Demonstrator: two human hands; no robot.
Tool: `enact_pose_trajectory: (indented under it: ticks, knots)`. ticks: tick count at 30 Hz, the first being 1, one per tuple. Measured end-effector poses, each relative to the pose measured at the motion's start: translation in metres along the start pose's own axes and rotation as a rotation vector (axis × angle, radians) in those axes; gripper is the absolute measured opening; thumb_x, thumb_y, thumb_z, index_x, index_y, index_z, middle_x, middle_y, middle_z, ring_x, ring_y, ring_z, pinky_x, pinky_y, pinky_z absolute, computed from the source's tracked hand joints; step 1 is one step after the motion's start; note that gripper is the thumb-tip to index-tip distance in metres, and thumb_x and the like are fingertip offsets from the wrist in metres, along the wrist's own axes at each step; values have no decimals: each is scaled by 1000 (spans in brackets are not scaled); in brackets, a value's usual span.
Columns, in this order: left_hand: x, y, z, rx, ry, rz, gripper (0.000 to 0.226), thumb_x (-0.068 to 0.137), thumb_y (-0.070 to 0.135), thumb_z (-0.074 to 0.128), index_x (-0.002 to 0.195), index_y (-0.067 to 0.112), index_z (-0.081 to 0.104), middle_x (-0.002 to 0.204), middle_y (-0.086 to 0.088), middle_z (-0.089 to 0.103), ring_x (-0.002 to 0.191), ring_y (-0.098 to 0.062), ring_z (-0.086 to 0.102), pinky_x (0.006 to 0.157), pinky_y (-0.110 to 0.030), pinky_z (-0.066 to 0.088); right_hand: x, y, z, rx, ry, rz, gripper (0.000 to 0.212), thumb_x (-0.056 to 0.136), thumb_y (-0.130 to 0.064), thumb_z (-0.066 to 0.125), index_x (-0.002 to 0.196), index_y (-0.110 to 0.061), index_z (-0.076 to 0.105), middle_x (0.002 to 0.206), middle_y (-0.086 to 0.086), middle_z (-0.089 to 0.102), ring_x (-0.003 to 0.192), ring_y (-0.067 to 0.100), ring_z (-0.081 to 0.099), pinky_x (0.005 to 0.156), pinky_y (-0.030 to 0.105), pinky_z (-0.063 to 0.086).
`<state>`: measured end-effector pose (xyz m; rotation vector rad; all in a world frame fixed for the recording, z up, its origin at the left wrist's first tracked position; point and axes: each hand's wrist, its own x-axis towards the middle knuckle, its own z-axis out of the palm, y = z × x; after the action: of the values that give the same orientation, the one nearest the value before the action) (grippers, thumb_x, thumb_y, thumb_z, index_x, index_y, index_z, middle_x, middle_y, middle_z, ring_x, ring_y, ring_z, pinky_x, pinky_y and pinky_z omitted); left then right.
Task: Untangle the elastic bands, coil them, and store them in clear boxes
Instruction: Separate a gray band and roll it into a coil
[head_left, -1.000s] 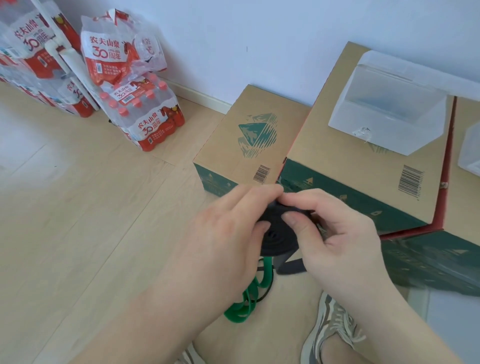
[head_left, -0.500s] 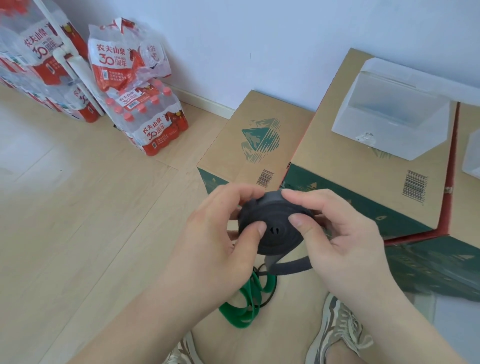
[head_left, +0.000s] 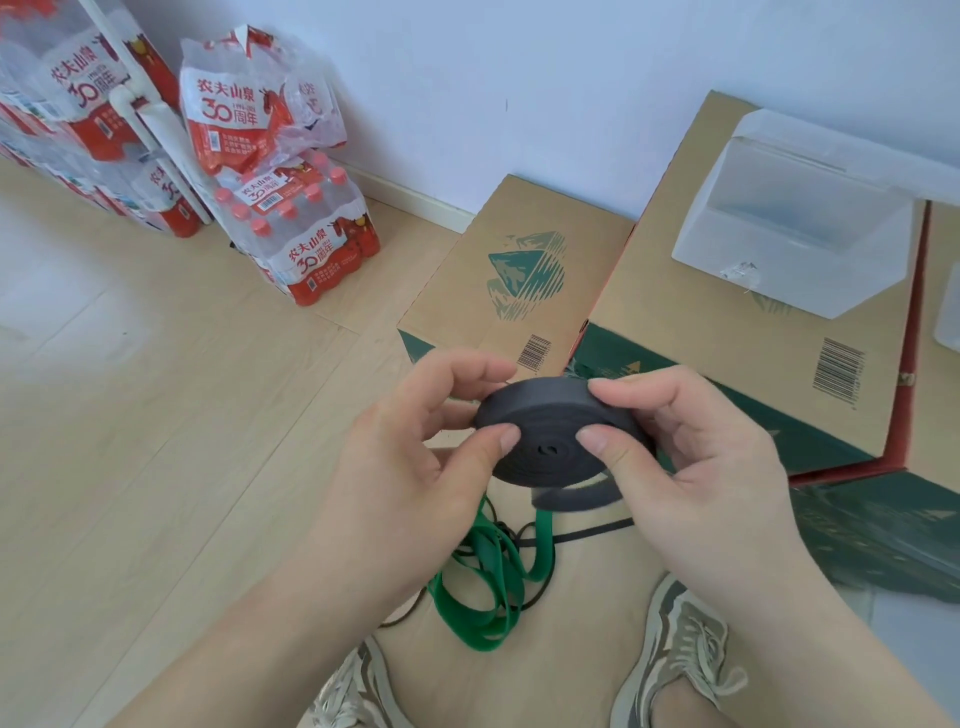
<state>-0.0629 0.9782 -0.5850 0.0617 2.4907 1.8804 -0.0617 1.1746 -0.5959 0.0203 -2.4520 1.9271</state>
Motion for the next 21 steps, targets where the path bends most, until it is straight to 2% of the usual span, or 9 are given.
enact_pose_trajectory:
  ticks: [3,4,6,9,11,15,18,21]
  knots:
    - [-2,-2,1,264,-65,151,45,92,6,71,123,37,61,115,24,66,112,-1,65,85,-19,57,-1,4,5,-139,-42,-60,28,92,-2,73,101,-29,71,102,-14,73,104,8,69,85,14,52]
    - [-4,-2,2,369,-88,215,46,91,11,71,127,36,58,119,24,64,113,3,63,89,-18,54,-1,5,7,-202,-61,-108,25,92,-3,71,102,-26,71,101,-13,71,103,8,67,85,11,49]
    - [-5,-2,3,452,-124,274,45,91,11,70,126,36,57,118,22,63,107,6,61,89,-18,52,-3,6,10,-263,-92,-164,25,91,-5,69,103,-27,71,100,-13,70,102,7,66,85,8,45]
    - [-3,-5,2,393,-114,258,42,93,5,65,124,33,60,115,16,60,107,-8,62,84,-34,58,-3,5,10,-115,-63,-44,39,86,-8,79,104,-40,65,100,-15,74,101,9,71,86,18,54]
    - [-3,-8,1,321,-94,229,41,94,2,62,123,30,63,115,12,57,108,-14,62,80,-37,60,-1,4,6,-67,-7,-38,35,82,-14,81,100,-39,66,100,-12,75,101,13,71,84,26,58]
    - [-3,-9,1,141,-45,109,48,95,-6,62,117,35,65,114,8,61,110,-15,61,72,-30,62,3,3,1,-83,-4,-133,17,92,-16,70,104,-27,76,105,-11,74,110,15,69,90,26,57]
    - [-3,-9,2,57,-58,19,50,93,-7,64,112,39,66,113,9,65,109,-15,61,71,-27,62,4,5,2,-91,-9,-145,18,94,-9,68,103,-21,77,104,-13,72,110,15,68,87,28,58]
    - [-4,-8,5,-12,-84,-41,40,93,-2,69,108,36,68,107,6,69,103,-17,65,70,-26,62,4,10,0,-117,3,-156,23,91,1,70,100,-19,78,99,-9,72,105,19,68,87,27,55]
